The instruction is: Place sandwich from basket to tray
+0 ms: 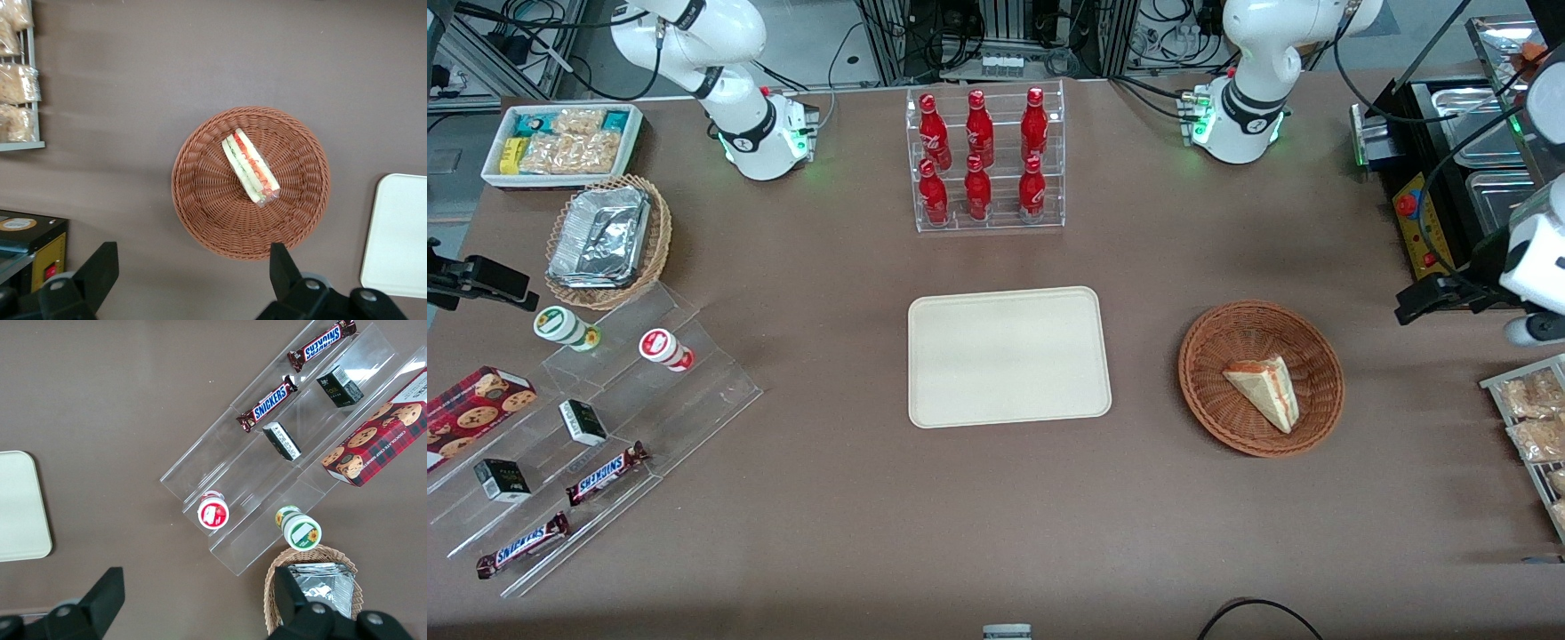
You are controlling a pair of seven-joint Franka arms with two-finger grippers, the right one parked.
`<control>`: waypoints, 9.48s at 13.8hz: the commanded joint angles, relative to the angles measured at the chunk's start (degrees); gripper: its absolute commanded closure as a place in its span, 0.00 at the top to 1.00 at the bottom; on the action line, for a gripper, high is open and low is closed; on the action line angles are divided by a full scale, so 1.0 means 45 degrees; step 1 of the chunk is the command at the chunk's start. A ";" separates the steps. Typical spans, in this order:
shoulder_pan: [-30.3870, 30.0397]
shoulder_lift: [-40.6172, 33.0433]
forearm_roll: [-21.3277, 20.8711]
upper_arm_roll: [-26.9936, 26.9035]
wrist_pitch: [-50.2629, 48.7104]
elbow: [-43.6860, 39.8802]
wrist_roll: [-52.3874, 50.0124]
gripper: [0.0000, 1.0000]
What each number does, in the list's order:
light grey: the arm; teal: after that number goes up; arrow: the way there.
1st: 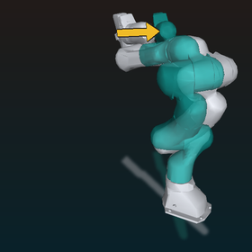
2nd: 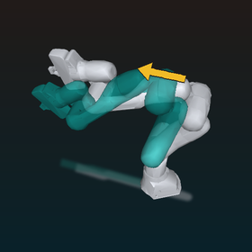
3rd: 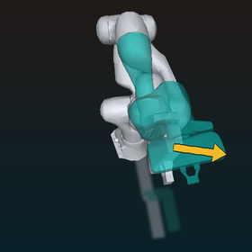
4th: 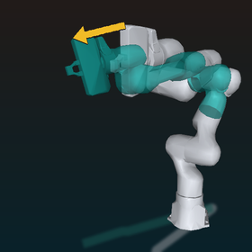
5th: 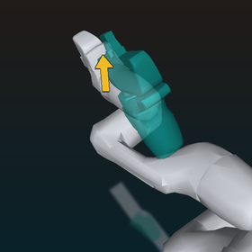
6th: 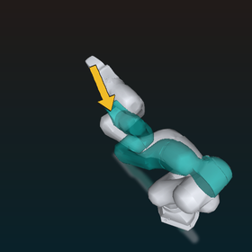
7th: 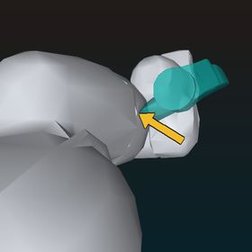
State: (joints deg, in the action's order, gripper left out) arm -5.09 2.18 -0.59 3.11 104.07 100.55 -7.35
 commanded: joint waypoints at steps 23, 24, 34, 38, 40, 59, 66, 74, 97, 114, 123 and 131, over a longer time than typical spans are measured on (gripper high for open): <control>0.0839 0.0705 -0.0260 0.0890 0.6832 0.5624 -0.8191 1.00; 0.0858 0.0919 -0.0260 0.0890 0.7067 0.5624 -0.8191 1.00; 0.0859 0.2814 -0.0241 0.0871 0.9490 0.5565 -0.8211 1.00; 0.0859 0.3323 -0.0241 0.0871 0.9784 0.5526 -0.8211 0.74; 0.0859 0.3402 -0.0221 0.0871 0.9745 0.5332 -0.8249 0.14; 0.6850 0.4020 -0.0847 0.1066 0.1679 -0.1909 -0.7976 0.00; 0.9079 0.6816 -0.0963 0.1047 0.1814 -0.3886 -0.9031 0.00; 0.9609 0.7600 -0.1705 0.1047 0.2594 -0.3849 -0.9089 0.00; 1.0507 0.7859 -0.2038 0.0929 0.3422 -0.4024 -1.0280 1.00; 0.4693 0.1413 -0.0108 0.0949 -0.2322 -0.3869 -0.7458 1.00; 0.1135 -0.0287 0.0502 0.0929 -0.4259 -0.3187 -0.1634 1.00; -0.0313 -0.0329 0.0482 0.0969 -0.4806 -0.3573 0.0947 1.00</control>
State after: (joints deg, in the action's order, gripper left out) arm -4.80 1.81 0.69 6.76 83.40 84.59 -6.24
